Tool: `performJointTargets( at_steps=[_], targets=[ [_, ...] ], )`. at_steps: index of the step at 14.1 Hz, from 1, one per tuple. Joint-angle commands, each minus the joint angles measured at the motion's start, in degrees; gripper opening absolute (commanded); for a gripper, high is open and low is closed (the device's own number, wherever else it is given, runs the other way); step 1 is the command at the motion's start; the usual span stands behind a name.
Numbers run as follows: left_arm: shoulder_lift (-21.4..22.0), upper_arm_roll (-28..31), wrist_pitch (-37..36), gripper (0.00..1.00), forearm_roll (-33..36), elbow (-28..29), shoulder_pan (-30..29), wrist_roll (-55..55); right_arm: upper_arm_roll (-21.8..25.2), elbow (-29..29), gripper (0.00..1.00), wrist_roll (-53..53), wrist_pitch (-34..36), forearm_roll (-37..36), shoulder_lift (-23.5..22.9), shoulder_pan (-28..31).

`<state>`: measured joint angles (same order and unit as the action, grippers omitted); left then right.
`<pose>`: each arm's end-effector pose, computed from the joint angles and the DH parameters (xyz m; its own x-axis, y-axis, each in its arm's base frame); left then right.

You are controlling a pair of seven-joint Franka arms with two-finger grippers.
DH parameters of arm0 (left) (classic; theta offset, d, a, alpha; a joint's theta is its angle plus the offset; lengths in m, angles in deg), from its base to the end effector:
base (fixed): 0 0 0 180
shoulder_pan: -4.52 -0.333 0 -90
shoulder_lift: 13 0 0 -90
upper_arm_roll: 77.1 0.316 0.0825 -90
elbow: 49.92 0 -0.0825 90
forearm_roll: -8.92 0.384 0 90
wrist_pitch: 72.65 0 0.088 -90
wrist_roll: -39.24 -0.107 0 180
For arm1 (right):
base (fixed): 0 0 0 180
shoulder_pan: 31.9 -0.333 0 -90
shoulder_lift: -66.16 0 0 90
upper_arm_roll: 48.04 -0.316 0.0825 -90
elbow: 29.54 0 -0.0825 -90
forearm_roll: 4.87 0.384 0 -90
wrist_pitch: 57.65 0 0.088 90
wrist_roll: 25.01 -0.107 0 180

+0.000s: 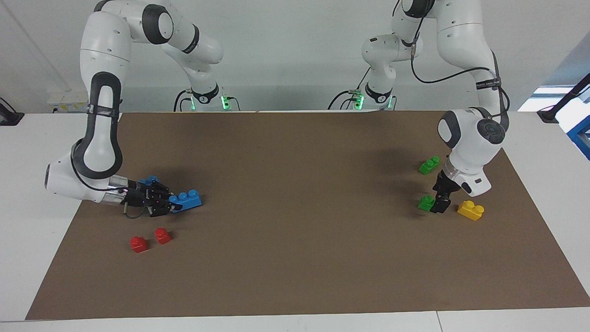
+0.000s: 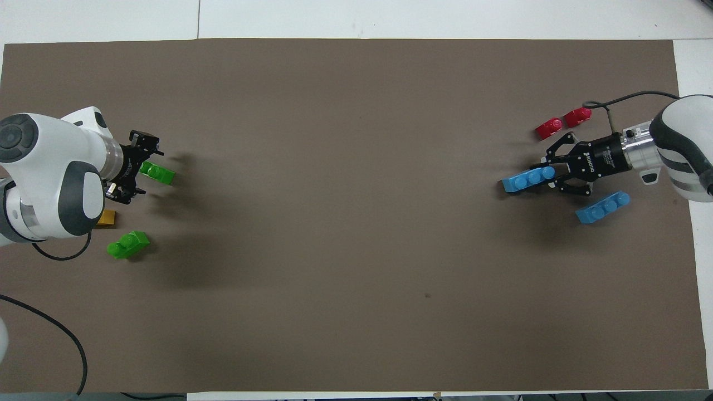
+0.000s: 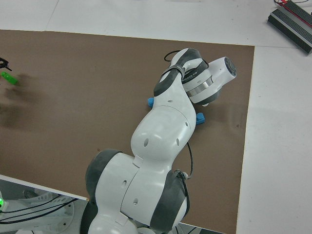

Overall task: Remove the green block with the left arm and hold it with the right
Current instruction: 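Lower and release the green brick with the left gripper beside the yellow bricks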

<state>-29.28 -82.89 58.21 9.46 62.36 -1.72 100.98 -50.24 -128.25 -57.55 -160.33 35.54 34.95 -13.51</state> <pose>0.6116 0.0076 0.3358 0.4678 0.8839 0.0013 0.8829 -0.4673 0.0466 0.6144 -0.1230 0.2588 0.3306 -0.6359 -0.6974 -0.9371 -0.3087 -0.1628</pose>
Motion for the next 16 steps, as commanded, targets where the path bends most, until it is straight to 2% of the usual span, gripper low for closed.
performJointTargets(
  at_steps=[1, 7, 11, 13, 14, 15, 16],
  targets=[
    [3.35, -0.45, -5.51, 1.00, -1.59, -1.01, -0.80, -1.35, -0.79, -0.70, 0.00, 2.04, 0.11, -2.44, 0.19, 1.82],
    [9.51, -0.71, -11.93, 1.00, -1.51, -2.76, -0.01, -1.53, -0.88, -1.67, 0.00, 2.74, -0.85, -2.53, 0.45, 1.21],
    [10.13, -1.42, -19.57, 1.00, -1.51, -8.55, 0.08, -1.44, -0.79, -1.84, 0.00, 2.66, -3.31, -3.58, 0.37, -0.29],
    [11.53, -1.42, -20.20, 1.00, -1.51, -9.27, 0.08, -1.53, -0.79, -2.45, 0.00, 2.66, -4.80, -4.03, 0.45, -0.47],
    [12.67, -1.42, -20.12, 1.00, -1.51, -9.27, 0.08, -1.88, -0.79, -2.72, 0.46, 2.57, -5.42, -4.03, 0.45, -0.55],
    [13.64, -1.51, -20.11, 1.00, -1.51, -9.27, 0.08, -2.66, -0.79, -3.16, 0.66, 2.22, -6.29, -4.11, 0.45, -0.73],
    [14.60, -1.59, -20.03, 1.00, -1.51, -9.27, 0.17, -4.67, -0.79, -3.25, 0.75, 2.13, -6.48, -4.11, 0.45, -0.90]
  ],
)
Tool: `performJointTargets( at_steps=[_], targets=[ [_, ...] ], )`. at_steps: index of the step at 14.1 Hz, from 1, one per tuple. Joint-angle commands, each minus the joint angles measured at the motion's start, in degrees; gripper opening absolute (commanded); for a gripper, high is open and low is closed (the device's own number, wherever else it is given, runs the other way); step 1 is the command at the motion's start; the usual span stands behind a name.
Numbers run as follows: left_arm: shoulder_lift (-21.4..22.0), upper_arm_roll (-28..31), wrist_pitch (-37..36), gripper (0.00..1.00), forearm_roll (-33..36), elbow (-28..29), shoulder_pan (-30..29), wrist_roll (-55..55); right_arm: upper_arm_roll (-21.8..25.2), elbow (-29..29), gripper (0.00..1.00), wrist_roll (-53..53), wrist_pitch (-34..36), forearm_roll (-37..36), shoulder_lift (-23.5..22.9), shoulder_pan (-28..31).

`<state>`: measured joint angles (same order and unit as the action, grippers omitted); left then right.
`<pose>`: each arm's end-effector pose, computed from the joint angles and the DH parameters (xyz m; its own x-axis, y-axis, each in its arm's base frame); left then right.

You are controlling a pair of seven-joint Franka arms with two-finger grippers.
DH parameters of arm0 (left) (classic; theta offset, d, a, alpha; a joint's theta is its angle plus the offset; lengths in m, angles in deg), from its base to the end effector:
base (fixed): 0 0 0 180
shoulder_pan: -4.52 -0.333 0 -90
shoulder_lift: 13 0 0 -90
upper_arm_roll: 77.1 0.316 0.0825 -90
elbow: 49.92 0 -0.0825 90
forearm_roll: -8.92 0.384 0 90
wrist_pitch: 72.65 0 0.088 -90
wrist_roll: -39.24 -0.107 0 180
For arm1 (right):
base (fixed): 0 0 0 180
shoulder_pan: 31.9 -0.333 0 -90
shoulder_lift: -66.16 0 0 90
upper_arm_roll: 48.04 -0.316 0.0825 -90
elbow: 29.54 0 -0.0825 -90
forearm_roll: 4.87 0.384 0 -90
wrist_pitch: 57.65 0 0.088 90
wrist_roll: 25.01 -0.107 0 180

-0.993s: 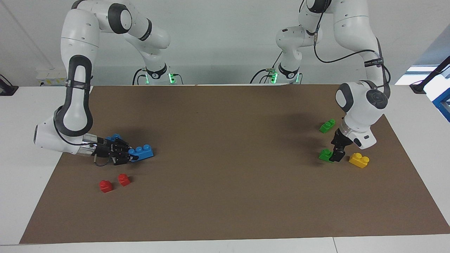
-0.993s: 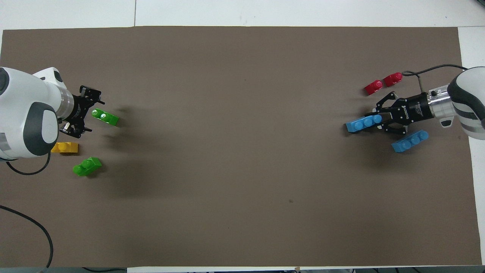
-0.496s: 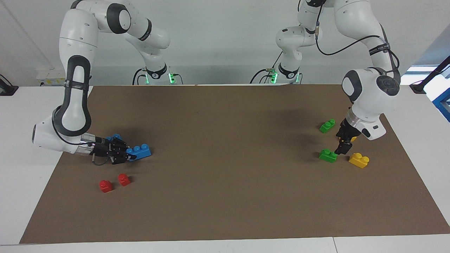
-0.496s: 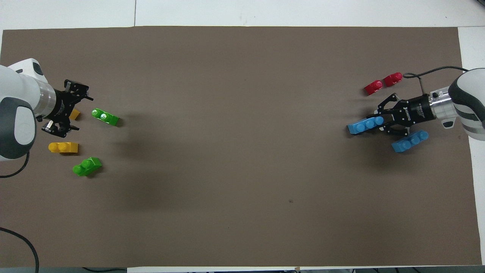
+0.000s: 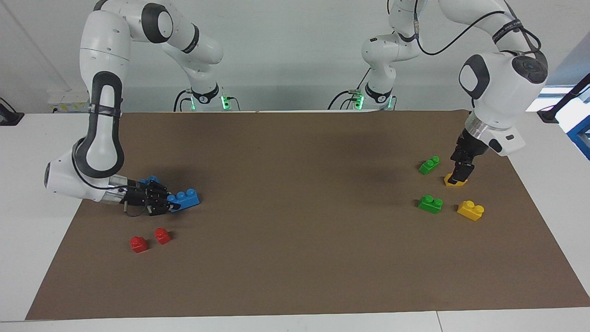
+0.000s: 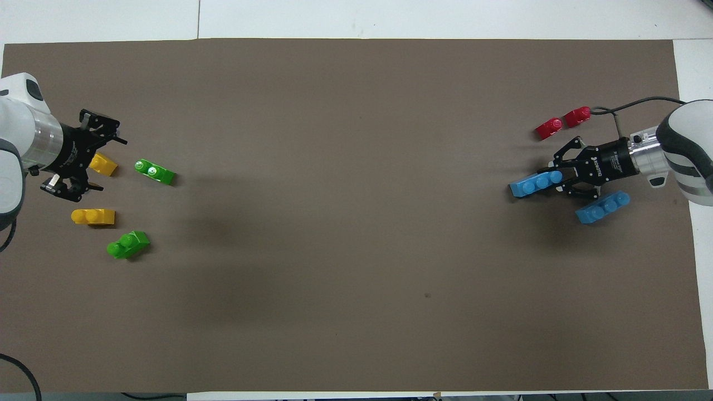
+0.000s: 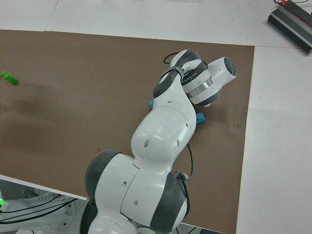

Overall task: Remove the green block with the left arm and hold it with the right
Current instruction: 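Lower and release the green brick with the left gripper beside the yellow bricks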

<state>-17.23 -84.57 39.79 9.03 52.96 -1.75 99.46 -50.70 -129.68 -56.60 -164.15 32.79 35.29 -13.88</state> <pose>0.5942 -0.0104 0.5099 0.5128 0.8576 0.0397 0.8534 -0.5142 0.0850 0.6132 -0.1215 0.2520 0.3639 -0.6711 -0.6459 -0.9250 -0.3416 -0.1662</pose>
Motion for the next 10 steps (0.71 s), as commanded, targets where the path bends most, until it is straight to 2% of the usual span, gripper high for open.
performJointTargets(
  at_steps=[1, 2, 4, 10],
  targets=[
    [3.26, -0.26, -1.60, 1.00, -1.07, 0.13, 0.73, -5.70, -0.32, -1.73, 0.86, 1.10, -2.66, -1.89, 0.11, -0.54],
    [3.78, -0.35, -1.52, 1.00, -1.07, 0.13, 0.91, -7.47, -0.32, -1.64, 0.93, 1.19, -2.66, -2.67, 0.11, -0.45],
    [4.32, -0.61, -1.08, 1.00, -1.07, -0.22, 1.00, -10.63, -0.32, -1.38, 0.97, 1.01, -2.22, -2.86, 0.11, -0.36],
    [5.11, -2.20, -4.84, 1.00, -0.90, -2.60, 1.61, -29.69, -0.23, 2.13, 0.97, -4.52, 3.92, -5.32, 2.30, -0.36]
  ],
)
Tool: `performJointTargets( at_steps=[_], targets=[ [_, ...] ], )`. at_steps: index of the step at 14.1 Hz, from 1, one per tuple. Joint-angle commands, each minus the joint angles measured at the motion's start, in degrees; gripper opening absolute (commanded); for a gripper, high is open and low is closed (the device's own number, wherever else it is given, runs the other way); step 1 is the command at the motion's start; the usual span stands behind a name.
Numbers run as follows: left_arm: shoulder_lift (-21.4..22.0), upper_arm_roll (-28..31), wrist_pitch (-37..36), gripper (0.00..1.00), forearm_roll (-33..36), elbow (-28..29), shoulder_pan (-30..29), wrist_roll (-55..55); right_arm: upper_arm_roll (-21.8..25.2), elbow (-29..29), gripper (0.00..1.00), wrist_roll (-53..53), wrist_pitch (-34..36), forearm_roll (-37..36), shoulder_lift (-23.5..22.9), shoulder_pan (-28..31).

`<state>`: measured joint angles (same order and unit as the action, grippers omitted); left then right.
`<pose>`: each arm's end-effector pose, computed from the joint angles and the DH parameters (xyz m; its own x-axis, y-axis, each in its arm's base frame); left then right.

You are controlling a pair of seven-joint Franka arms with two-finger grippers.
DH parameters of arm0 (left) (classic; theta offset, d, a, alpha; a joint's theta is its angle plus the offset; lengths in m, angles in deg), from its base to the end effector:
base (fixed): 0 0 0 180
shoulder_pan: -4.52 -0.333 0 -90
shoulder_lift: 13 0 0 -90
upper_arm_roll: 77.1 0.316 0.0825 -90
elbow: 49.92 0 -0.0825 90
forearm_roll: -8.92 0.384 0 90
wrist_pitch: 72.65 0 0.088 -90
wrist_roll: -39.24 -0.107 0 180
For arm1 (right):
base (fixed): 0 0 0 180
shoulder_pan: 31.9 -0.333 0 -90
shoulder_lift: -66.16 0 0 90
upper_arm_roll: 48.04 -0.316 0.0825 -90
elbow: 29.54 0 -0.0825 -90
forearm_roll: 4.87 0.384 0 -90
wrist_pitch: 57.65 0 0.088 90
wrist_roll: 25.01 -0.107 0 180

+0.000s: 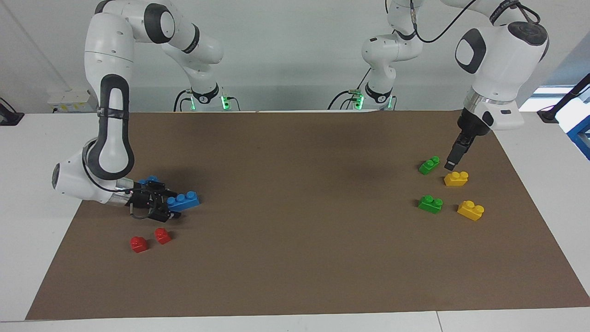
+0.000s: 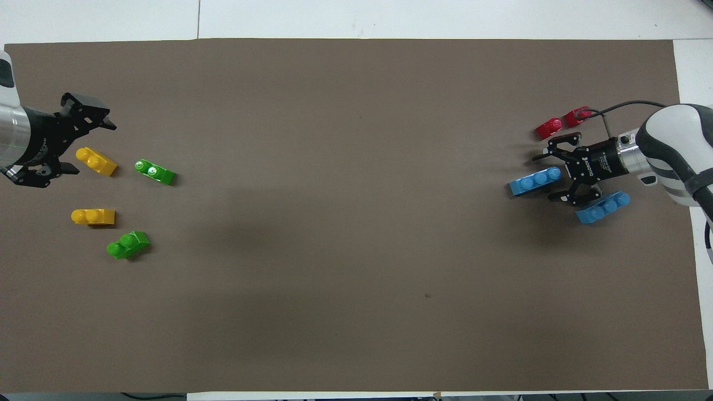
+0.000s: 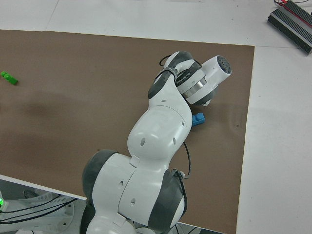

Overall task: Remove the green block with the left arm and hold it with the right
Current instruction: 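Set down the blue brick and open the right gripper while the left withdraws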

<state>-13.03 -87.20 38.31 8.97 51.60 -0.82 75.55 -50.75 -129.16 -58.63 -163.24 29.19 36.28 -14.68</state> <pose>0.5777 -0.0480 0.5617 0.8415 0.5239 0.1322 0.5151 -0.8517 0.0962 0.6145 -0.1154 0.2637 0.3756 -0.6891 -0.6197 -0.9151 -0.3816 -0.1304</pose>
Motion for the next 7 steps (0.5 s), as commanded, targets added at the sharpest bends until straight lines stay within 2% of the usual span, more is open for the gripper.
performJointTargets(
  at_steps=[1, 4, 7],
  targets=[
    [1.08, 0.43, -4.34, 1.00, -0.84, -1.41, 0.76, -9.89, -0.19, 2.40, 0.97, -3.46, 4.42, -2.16, 1.58, 0.61],
    [2.83, 0.78, -4.70, 1.00, -0.93, -1.41, 0.68, -18.61, -0.19, 4.51, 0.97, -4.70, 8.46, -3.83, 3.42, 1.49],
    [5.12, 0.61, -8.37, 1.00, -0.84, -1.76, 0.77, -22.05, -0.10, 4.61, 0.98, -5.66, 9.62, -4.44, 7.37, 1.41]
  ],
)
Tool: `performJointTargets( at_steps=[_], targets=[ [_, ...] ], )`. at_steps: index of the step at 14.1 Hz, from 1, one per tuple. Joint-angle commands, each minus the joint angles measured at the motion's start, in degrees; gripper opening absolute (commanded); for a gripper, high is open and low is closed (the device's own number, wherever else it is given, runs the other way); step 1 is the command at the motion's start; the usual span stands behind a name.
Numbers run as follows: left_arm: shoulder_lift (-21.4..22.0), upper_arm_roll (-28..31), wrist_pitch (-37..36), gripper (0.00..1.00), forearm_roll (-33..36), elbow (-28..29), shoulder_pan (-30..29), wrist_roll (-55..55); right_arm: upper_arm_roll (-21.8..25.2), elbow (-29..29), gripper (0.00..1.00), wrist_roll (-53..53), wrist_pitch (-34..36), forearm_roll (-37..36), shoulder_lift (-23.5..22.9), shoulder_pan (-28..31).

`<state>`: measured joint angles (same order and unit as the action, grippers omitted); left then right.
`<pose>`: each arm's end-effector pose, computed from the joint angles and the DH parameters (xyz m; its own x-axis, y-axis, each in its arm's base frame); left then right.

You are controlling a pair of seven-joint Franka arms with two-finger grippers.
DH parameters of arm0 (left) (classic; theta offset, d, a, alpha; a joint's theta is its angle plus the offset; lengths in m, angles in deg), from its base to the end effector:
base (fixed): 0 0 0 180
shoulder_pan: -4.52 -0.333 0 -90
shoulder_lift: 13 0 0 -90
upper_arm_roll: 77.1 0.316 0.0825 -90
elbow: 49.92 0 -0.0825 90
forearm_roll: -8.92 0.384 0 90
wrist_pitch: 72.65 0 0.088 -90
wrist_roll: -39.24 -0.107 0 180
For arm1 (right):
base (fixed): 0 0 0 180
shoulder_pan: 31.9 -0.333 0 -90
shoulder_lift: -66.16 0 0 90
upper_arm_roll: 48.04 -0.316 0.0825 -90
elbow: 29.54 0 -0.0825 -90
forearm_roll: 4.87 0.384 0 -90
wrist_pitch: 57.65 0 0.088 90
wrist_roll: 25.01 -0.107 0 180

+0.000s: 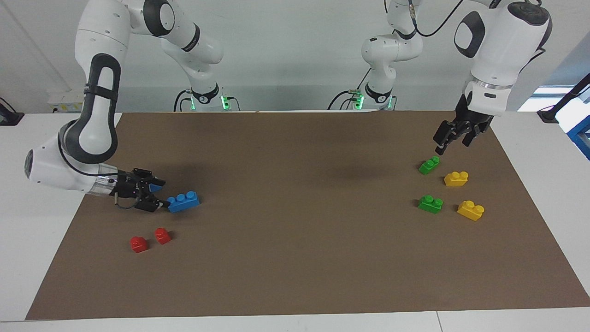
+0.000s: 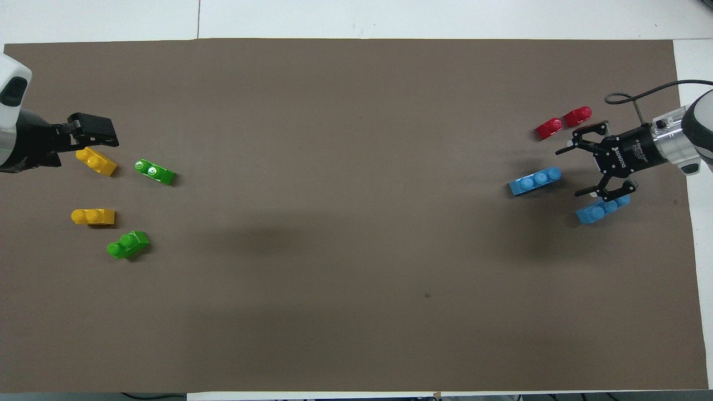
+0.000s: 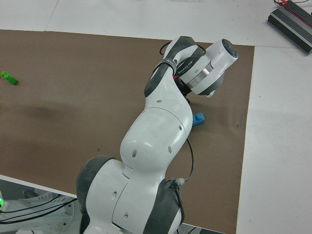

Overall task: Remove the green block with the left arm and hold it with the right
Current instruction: 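Set down the blue brick and open the right gripper while the left withdraws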

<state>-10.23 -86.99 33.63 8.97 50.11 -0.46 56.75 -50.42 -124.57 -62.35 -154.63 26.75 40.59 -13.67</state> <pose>0.5601 -0.0501 0.5936 0.9641 0.2179 0.1516 0.2145 -0.9760 0.0382 0.6176 -0.1260 0.3380 0.3835 -0.6894 -0.6145 -0.9088 -0.4003 -0.1180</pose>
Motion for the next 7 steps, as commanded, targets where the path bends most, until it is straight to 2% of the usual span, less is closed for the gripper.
performJointTargets(
  at_steps=[1, 4, 7],
  targets=[
    [2.50, 0.66, -5.62, 1.00, -0.84, -1.40, 0.49, -3.70, -0.42, 0.97, 0.98, -2.98, 1.09, -3.23, 4.03, 0.22],
    [0.49, 2.33, -14.14, 1.00, -0.49, -9.30, 2.42, -4.06, -1.04, 3.61, 0.98, -4.49, 3.11, -4.38, 7.10, -1.27],
    [-0.22, 4.35, -18.73, 1.00, -0.31, -10.91, 4.18, -7.03, -1.39, 3.70, 0.98, -1.43, 3.03, -4.47, 10.18, -3.64]
  ],
)
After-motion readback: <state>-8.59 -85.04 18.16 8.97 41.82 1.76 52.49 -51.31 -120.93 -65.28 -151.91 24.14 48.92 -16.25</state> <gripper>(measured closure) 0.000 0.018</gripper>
